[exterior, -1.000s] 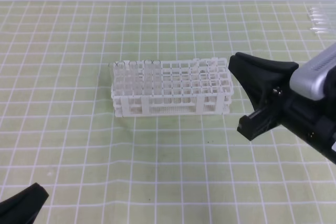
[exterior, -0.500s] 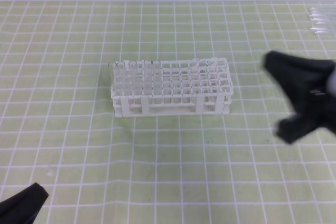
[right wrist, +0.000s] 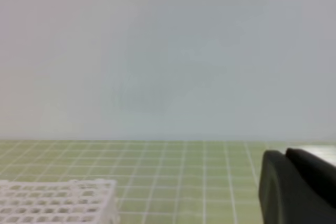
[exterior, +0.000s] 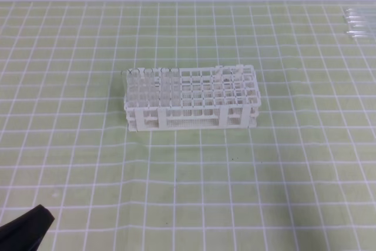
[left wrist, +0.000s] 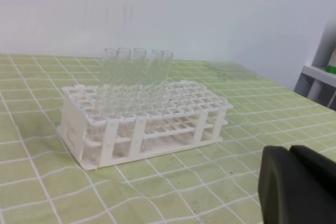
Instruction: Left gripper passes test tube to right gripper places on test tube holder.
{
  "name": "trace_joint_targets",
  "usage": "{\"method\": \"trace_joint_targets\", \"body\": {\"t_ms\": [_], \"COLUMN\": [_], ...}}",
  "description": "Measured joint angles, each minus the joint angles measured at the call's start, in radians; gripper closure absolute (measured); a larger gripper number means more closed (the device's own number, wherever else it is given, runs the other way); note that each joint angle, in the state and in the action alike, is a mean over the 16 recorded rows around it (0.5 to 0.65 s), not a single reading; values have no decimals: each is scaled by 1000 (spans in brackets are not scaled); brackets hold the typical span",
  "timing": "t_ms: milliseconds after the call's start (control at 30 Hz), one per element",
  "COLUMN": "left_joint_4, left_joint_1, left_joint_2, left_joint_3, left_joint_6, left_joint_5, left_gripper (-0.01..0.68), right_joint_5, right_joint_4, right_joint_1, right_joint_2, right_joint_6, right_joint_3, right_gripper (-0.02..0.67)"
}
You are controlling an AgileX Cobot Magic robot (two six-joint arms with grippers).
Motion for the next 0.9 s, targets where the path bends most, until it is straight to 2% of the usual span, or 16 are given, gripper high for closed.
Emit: {"method": "trace_joint_targets", "body": {"t_ms": [167,333,900], "left_joint_4": [0,4,-11], "left_joint_1": [0,0,0], "left_joint_2": [1,2,-1], "left_joint_3": [0,2,-6], "left_joint_6": [0,1,-1], "left_joint_5": [1,2,-1], "left_gripper": [675,675,675], "right_joint_5": [25,78,442], "right_joint_4": [-2,-17,-18], "right_joint_1": [-98,-148,-156], "right_joint_2": [-168,-280,-359], "right_joint_6": [59,101,105], "right_joint_3": [115,166,171], "right_gripper": [662,662,663]}}
